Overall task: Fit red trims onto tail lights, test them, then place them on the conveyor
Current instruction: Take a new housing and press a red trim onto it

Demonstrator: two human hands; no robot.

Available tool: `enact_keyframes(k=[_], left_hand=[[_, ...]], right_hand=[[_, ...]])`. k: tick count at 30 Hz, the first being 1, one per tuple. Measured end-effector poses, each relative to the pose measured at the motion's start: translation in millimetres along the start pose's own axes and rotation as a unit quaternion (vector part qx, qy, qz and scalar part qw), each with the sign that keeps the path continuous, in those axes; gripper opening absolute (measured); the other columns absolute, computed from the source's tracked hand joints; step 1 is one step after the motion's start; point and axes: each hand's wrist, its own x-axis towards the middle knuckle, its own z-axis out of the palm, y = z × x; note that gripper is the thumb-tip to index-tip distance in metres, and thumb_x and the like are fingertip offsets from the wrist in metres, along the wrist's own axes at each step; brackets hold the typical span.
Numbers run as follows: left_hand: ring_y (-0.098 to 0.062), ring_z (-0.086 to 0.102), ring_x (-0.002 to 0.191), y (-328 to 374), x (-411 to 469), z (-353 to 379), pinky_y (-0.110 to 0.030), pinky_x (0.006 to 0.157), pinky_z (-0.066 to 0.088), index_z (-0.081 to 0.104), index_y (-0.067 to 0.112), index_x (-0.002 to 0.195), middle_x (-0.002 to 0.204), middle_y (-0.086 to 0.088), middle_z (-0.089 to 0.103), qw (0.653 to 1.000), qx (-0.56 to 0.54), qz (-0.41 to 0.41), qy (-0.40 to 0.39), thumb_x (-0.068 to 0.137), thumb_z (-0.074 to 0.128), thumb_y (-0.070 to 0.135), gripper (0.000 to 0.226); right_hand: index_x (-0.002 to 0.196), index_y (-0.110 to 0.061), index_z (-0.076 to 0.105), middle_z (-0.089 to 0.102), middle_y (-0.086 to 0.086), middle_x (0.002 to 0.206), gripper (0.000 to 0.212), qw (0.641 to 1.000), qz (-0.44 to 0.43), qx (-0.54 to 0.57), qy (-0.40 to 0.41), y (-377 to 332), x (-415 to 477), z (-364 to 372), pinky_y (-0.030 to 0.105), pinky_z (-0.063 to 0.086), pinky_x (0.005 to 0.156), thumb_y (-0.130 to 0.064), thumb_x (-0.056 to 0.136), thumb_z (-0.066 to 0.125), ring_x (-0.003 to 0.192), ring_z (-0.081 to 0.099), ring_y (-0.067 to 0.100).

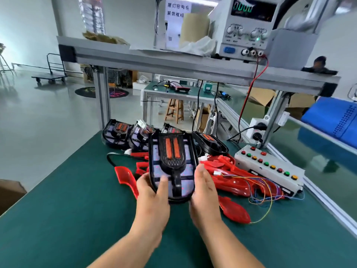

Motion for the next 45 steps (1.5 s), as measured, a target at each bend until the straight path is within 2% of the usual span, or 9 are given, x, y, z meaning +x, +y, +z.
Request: enact_keyframes(k=[5,8,12,16,20,28,34,41,45], left_hand=[[-0.020,0.065,0.092,12,8,-24,-0.034,0.078,0.051,0.064,0.012,0.114,0.107,-0.004,0.072,0.962,-0.195,-0.135,-0.135,0.076,0.039,0.077,0.079],[-0.026,0.061,0.081,23,33,-47,-0.039,0.084,0.049,0.060,0.010,0.095,0.089,-0.012,0.063,0.917,-0.279,-0.247,-0.142,0.076,0.031,0.087,0.085],[-0.025,0.069,0.070,21,40,-62,-0.034,0.070,0.051,0.060,0.011,0.085,0.077,-0.014,0.071,0.946,-0.010,-0.275,-0.172,0.083,0.033,0.081,0.075],[-0.019,0.036,0.041,25,47,-71,-0.026,0.049,0.024,0.048,0.013,0.059,0.040,0.003,0.043,0.959,0.270,-0.067,-0.049,0.092,0.056,0.054,0.053],[-0.026,0.044,0.051,23,54,-73,-0.031,0.052,0.033,0.057,0.006,0.067,0.052,-0.005,0.051,0.941,0.338,0.022,0.014,0.091,0.052,0.059,0.059],[-0.018,0.034,0.052,15,104,-89,-0.026,0.053,0.027,0.061,0.009,0.083,0.060,-0.001,0.043,0.973,0.226,-0.032,-0.021,0.102,0.043,0.040,0.040],[0.001,0.041,0.036,53,125,-75,-0.011,0.038,0.039,0.058,0.016,0.084,0.051,0.011,0.052,0.958,-0.142,-0.227,-0.105,0.101,0.046,0.019,0.021],[-0.001,0.031,0.032,112,129,-55,-0.010,0.033,0.029,0.069,0.016,0.094,0.047,0.011,0.038,0.940,-0.100,-0.175,-0.277,0.076,0.062,0.033,0.026],[-0.002,0.032,0.033,139,128,-44,-0.010,0.035,0.030,0.077,0.018,0.092,0.049,0.010,0.040,0.921,-0.088,-0.101,-0.366,0.067,0.075,0.037,0.031]], right_hand=[[0.097,-0.013,0.077,0.075,0.011,0.104,0.033,0.996,0.082,0.037,0.013,-23,-4,-19,0.037,0.058,0.082,-0.021,0.102,0.046,0.099,0.071,0.025],[0.120,0.002,0.065,0.066,0.023,0.121,0.042,0.987,0.142,0.050,-0.054,-43,-6,-44,0.045,0.053,0.096,-0.028,0.092,0.053,0.115,0.063,0.035],[0.103,0.005,0.068,0.070,0.024,0.105,0.042,0.979,0.186,-0.019,-0.084,-49,-14,-75,0.042,0.057,0.084,-0.030,0.080,0.064,0.091,0.069,0.034],[0.102,0.004,0.069,0.070,0.020,0.098,0.045,0.968,0.197,-0.099,-0.120,-49,-18,-89,0.035,0.055,0.077,-0.033,0.076,0.068,0.082,0.067,0.026],[0.092,-0.005,0.076,0.074,0.018,0.097,0.035,0.963,0.209,-0.117,-0.122,-42,-16,-92,0.035,0.058,0.077,-0.037,0.080,0.067,0.081,0.071,0.025],[0.083,-0.016,0.078,0.077,0.004,0.090,0.035,0.948,0.205,-0.184,-0.161,-40,-18,-95,0.019,0.053,0.070,-0.044,0.086,0.056,0.080,0.072,0.011],[0.099,-0.011,0.073,0.076,0.000,0.096,0.037,0.938,0.204,-0.204,-0.194,-37,-16,-94,0.021,0.052,0.077,-0.040,0.087,0.054,0.086,0.070,0.007],[0.108,0.002,0.070,0.071,0.020,0.112,0.050,0.929,0.201,-0.202,-0.237,-35,-16,-101,0.040,0.052,0.095,-0.043,0.090,0.060,0.100,0.066,0.022],[0.096,-0.024,0.076,0.075,-0.004,0.102,0.030,0.901,0.198,-0.277,-0.270,-39,-15,-101,0.029,0.048,0.090,-0.045,0.090,0.056,0.092,0.067,0.006]])
